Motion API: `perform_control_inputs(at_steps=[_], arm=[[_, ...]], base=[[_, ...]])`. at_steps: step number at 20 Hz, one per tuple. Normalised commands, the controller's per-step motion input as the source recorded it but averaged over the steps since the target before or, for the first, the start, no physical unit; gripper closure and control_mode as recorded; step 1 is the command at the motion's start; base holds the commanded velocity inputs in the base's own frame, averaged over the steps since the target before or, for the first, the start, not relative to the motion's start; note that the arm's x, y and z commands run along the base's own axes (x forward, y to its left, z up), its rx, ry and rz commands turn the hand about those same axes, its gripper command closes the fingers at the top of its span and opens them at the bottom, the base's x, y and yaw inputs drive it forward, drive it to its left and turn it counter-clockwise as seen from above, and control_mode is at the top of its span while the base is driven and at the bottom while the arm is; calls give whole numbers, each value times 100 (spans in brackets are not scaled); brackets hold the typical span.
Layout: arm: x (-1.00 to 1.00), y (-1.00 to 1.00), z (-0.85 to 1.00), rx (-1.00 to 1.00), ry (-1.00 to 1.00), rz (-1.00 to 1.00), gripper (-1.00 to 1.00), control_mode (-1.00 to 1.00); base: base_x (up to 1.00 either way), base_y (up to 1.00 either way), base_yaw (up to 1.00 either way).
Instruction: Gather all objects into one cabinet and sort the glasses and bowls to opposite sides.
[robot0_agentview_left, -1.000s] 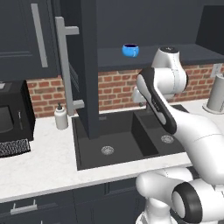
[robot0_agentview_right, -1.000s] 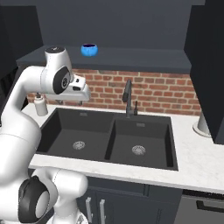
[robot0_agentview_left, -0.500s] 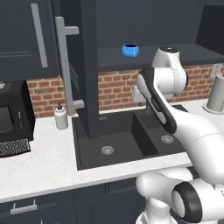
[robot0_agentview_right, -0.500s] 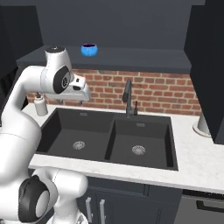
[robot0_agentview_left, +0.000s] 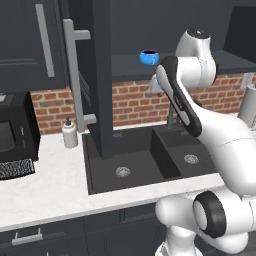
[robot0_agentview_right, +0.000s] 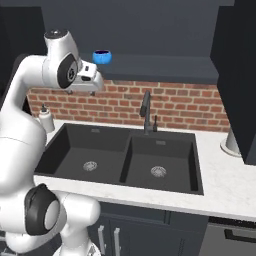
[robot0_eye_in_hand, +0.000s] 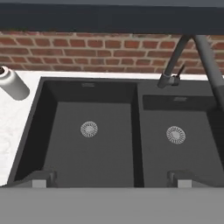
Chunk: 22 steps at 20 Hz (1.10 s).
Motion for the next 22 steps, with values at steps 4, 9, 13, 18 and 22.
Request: perform_control_inputs(at_steps=[4,9,13,18,22], arm=[[25,0,71,0,-23,-5,-100,-100],[1,0,-2,7,-12,-6,-100,-100],[0,-3,-8,19,-18,0,-100,-100],[40,-1,1,16,-30,-3,-100,-100],[60,0,17,6,-29,-4,-100,-100]], base=[[0,0,0],[0,0,0],[0,0,0],[0,0,0],[0,0,0]])
